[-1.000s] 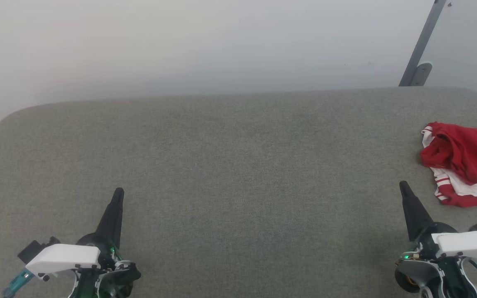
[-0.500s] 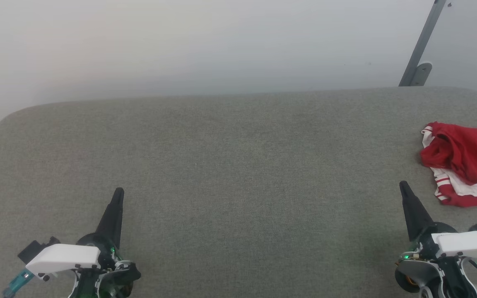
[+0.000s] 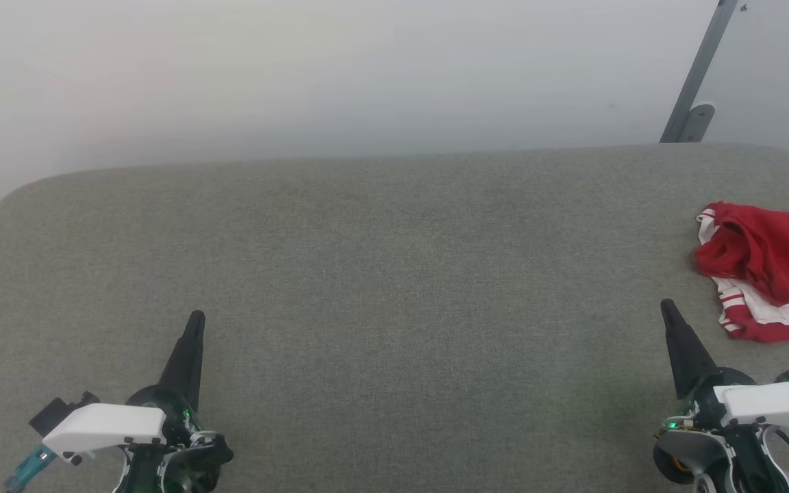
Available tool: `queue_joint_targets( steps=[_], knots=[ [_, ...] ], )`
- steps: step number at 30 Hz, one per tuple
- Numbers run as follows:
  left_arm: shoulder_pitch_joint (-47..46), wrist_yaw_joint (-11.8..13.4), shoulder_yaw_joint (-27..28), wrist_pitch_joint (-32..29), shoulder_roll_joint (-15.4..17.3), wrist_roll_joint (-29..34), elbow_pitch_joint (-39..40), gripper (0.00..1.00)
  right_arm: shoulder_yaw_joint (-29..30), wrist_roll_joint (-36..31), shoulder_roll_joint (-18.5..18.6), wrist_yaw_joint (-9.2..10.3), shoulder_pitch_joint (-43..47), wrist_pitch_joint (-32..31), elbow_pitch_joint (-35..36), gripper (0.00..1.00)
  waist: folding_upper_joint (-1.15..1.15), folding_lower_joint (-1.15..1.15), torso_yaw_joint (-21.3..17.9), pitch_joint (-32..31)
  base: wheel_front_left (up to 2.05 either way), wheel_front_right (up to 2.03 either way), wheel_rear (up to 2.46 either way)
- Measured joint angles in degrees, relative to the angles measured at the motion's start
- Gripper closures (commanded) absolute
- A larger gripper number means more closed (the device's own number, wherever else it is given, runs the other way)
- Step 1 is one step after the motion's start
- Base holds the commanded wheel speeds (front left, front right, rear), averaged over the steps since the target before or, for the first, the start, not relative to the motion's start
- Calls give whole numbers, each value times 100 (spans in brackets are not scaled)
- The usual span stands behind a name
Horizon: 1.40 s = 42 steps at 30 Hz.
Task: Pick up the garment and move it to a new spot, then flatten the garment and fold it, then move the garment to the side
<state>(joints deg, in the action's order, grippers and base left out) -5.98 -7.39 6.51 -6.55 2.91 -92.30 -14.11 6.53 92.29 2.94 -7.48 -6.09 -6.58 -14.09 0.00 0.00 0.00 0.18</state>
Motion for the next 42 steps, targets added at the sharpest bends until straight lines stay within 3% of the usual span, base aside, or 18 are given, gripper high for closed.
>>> queue_joint_targets(
  steps=[42],
  knots=[
    [0,-1,-2,0,0,0,0,100,0,0,0,0,-1,0,1,100,0,0,0,0,0,0,0]
  ],
)
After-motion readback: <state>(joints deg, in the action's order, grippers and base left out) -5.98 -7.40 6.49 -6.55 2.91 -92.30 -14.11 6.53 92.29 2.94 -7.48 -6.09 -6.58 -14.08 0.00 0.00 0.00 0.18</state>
